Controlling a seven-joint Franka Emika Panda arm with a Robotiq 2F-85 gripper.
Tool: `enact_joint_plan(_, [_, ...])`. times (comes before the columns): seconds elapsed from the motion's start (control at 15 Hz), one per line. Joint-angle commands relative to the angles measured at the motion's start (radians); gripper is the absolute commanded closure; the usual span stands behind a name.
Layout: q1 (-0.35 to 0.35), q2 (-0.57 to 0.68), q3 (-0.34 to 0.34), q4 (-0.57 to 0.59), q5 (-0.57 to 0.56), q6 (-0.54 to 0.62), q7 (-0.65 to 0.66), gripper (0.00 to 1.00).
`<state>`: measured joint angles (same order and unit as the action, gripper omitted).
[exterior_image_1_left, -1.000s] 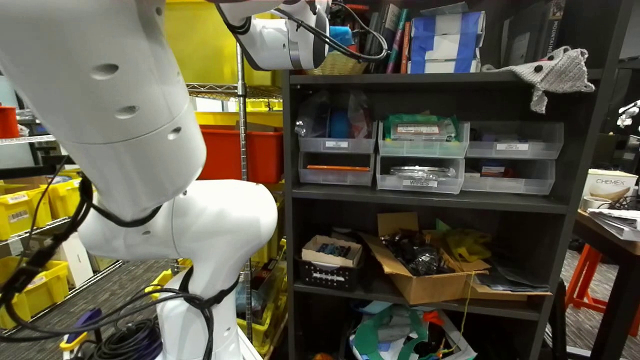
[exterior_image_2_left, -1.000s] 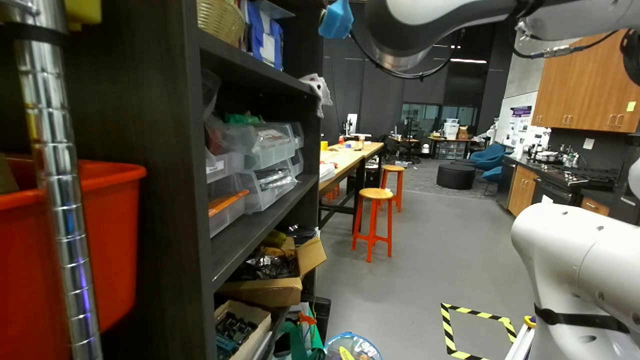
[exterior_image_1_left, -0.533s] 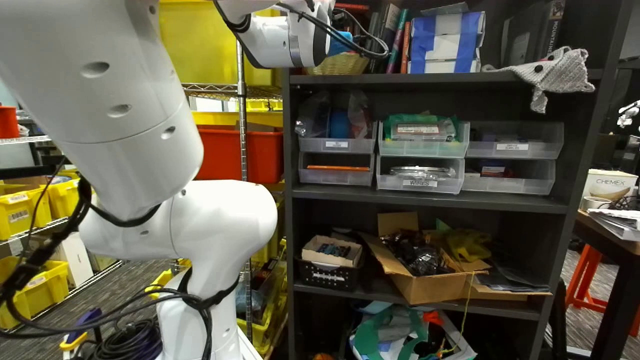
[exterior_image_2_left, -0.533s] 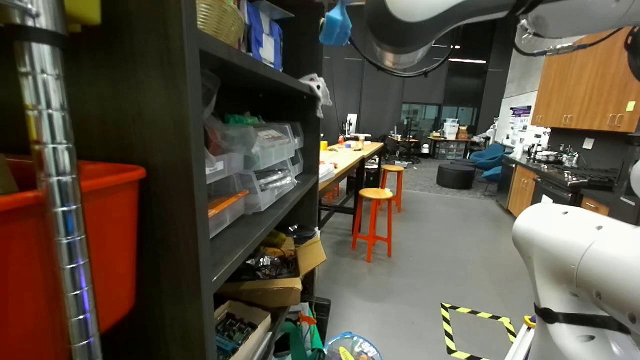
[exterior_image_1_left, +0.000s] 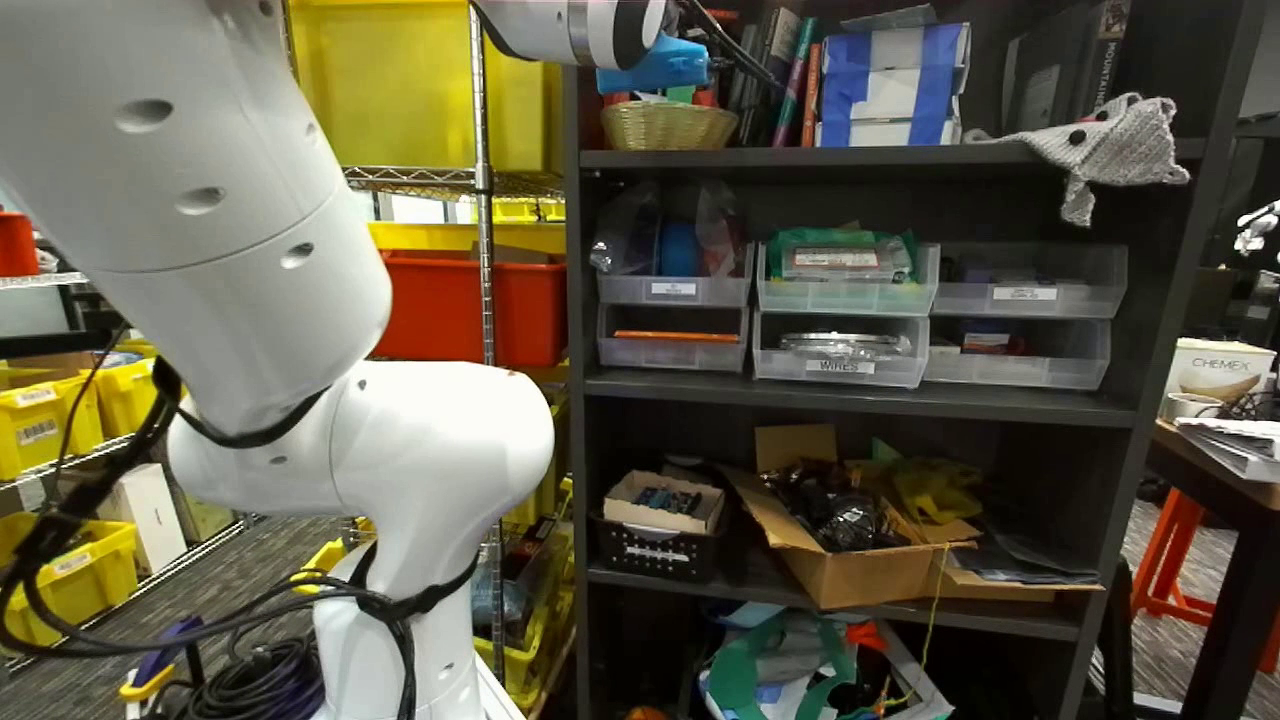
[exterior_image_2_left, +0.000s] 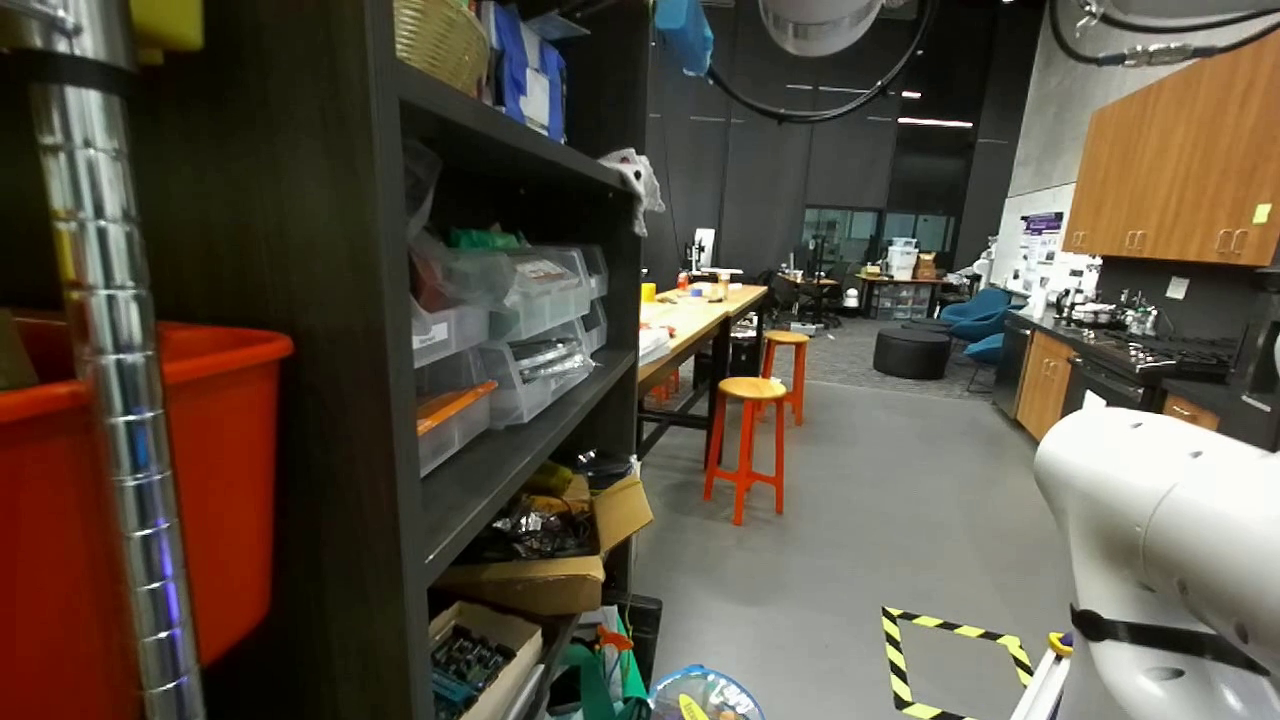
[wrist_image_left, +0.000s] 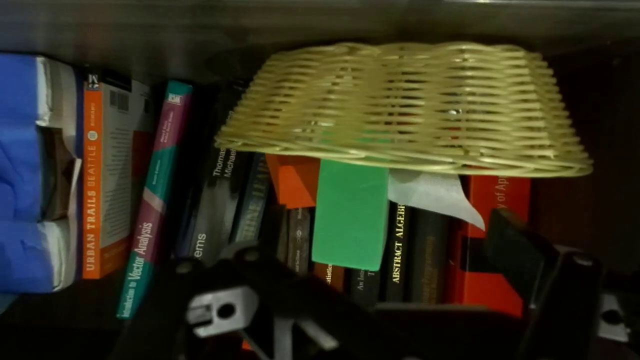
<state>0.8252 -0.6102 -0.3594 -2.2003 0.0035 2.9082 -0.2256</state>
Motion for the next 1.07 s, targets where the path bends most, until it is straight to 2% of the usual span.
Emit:
enact_joint_plan(0.0, [-0.05,0.049,0.039,0.077,0.104,-0.056,-0.014,0.0])
enact_joint_plan(0.6, [-0.02,0.15,0.012,0.18,0.33,-0.021,-0.094,0.0])
enact_joint_plan(0.87, [-0.029,0.193,0.018,0.223,0.394,-0.03,-0.121,0.0])
enact_joint_plan(1.0, [-0.002,0.207,-0.006,0.236,0.372,-0.031,-0.104,0.0])
